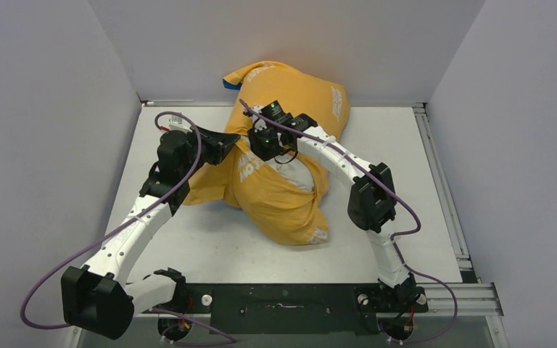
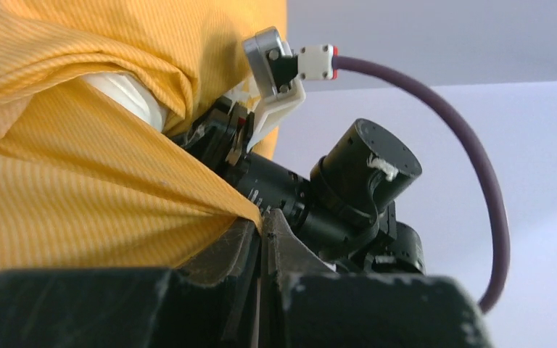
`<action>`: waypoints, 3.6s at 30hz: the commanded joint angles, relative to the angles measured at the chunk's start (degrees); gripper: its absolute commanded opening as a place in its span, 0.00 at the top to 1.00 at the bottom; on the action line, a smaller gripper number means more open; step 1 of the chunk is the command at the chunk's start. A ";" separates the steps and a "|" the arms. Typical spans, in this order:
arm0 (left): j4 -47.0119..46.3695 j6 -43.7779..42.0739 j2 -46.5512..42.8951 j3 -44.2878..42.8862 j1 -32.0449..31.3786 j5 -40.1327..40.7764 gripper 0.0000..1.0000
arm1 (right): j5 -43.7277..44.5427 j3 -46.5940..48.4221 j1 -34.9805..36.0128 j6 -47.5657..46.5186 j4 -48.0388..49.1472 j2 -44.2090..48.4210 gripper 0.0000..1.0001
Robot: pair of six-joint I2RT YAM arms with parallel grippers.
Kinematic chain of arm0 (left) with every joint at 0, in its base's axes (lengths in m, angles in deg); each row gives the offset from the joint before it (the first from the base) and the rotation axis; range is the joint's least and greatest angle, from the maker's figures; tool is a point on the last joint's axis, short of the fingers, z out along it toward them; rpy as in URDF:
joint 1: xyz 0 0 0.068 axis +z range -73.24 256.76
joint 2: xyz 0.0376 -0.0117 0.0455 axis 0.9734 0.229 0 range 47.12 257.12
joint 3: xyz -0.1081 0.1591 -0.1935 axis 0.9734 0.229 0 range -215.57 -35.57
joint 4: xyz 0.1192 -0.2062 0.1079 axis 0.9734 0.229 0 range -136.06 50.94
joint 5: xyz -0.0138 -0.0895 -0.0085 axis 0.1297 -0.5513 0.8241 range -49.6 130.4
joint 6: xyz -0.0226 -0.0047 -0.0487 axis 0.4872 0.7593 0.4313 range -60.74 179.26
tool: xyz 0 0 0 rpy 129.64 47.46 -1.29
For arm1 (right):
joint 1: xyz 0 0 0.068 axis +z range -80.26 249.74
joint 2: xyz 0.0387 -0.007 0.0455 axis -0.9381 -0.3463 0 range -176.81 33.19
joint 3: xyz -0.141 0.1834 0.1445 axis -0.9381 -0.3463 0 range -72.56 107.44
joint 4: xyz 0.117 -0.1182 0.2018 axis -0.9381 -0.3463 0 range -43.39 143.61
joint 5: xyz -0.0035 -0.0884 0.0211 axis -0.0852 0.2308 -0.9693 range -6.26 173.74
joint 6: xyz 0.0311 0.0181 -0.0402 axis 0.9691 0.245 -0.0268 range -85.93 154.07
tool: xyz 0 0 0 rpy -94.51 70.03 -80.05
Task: Put the pillow into the pillowcase
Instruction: Stuff the pillow into the pillowcase.
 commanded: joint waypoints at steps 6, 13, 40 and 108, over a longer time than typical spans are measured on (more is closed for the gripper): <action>-13.30 -1.40 -3.73 -15.14 -0.33 11.41 1.00 | -15.72 -10.79 2.26 -6.66 -6.77 1.89 0.59; -2.45 -8.69 -0.49 -15.19 -0.33 12.15 1.00 | -34.02 -9.99 -6.18 -0.35 1.24 11.25 0.17; 37.57 -35.88 18.44 -43.53 0.11 15.15 0.23 | 4.07 -4.91 -14.41 7.12 3.47 26.44 0.10; 40.68 -51.68 40.99 -50.17 1.96 11.78 0.73 | -4.38 14.44 -4.77 8.32 9.37 8.43 0.16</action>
